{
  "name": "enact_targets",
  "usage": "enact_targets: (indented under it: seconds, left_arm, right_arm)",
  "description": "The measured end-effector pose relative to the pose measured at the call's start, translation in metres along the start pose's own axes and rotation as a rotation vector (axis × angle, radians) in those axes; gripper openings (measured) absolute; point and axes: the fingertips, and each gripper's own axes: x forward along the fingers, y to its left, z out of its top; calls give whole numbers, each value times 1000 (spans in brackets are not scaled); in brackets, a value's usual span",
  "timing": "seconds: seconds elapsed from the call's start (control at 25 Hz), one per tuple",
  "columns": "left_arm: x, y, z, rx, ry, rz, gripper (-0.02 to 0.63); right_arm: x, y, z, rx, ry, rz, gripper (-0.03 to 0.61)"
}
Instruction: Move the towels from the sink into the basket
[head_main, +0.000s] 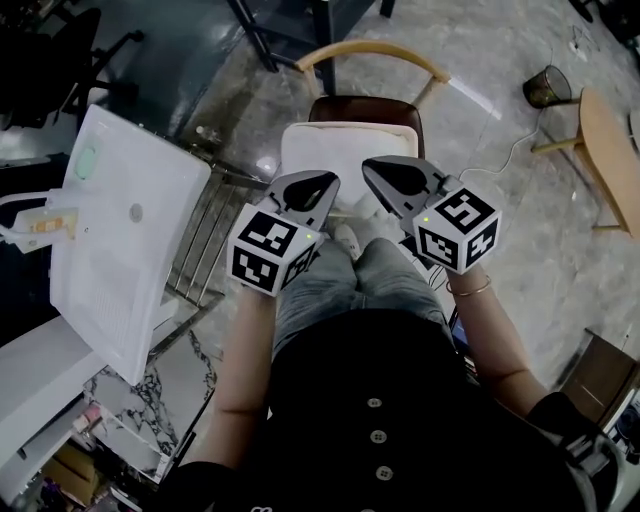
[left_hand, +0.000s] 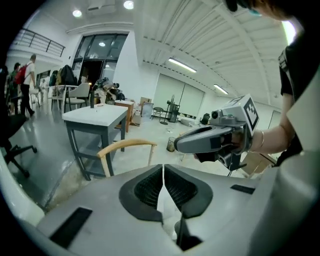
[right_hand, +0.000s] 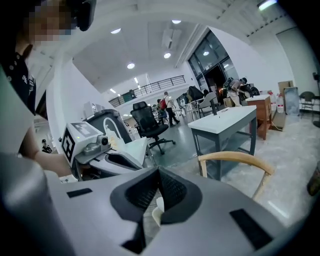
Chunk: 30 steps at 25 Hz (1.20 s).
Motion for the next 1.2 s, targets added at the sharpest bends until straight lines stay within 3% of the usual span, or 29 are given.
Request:
enact_targets:
  seconds: [0.12,0.32,0.48,0.68,1.2]
  left_arm:
    - [-16,-4,6,50,-16,34,21]
    - [-33,-12,20,28,-92,10,21]
    - [-39,-10,14,19,-86,-2,20]
    - [-51,-3,10,-30,-105,38,17]
    - [-61,2,-6,-61,-103,86,17]
  right_arm:
    - [2,13,10,-25,-11,-18,2]
    - [2,32,26,-58,-55,-57,2]
    - [1,46,28,-83,-56,-59,2]
    - [-2,53,24,-75,-48,-82,2]
    - [3,62,12,-91,-18,-102,2]
